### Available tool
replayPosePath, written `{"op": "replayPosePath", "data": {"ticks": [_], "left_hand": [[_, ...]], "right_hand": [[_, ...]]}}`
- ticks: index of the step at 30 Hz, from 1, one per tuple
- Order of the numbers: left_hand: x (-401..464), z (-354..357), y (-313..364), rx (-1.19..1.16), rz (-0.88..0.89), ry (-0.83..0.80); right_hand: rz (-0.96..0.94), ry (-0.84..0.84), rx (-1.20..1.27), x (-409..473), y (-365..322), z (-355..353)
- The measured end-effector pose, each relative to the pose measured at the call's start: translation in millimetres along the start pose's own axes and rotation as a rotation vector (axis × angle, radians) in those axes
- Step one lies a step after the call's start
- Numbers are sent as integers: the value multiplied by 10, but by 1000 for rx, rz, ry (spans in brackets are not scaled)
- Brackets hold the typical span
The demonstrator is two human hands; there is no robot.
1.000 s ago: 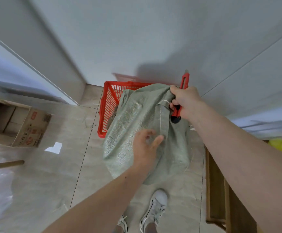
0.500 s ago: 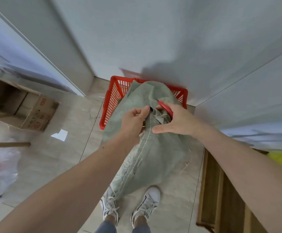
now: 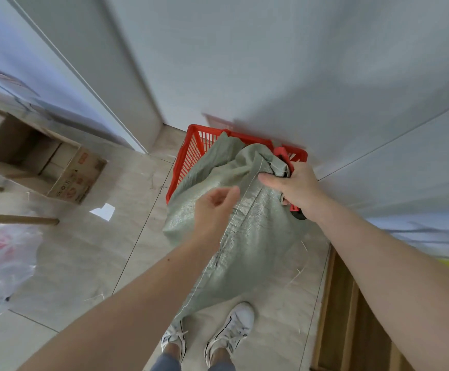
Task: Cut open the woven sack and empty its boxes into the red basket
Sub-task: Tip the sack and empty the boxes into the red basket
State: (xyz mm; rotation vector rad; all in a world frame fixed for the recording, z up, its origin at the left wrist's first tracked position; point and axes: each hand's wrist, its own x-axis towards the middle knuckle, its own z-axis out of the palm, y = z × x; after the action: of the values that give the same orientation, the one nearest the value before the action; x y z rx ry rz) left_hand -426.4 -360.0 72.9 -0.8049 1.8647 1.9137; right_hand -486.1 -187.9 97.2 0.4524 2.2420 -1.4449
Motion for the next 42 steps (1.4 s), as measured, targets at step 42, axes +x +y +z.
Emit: {"op": "replayPosePath", "data": {"ticks": [42], "left_hand": [[-8, -207, 124, 60, 188, -31]], "right_hand": [[112, -72, 62, 48, -129, -85]]}}
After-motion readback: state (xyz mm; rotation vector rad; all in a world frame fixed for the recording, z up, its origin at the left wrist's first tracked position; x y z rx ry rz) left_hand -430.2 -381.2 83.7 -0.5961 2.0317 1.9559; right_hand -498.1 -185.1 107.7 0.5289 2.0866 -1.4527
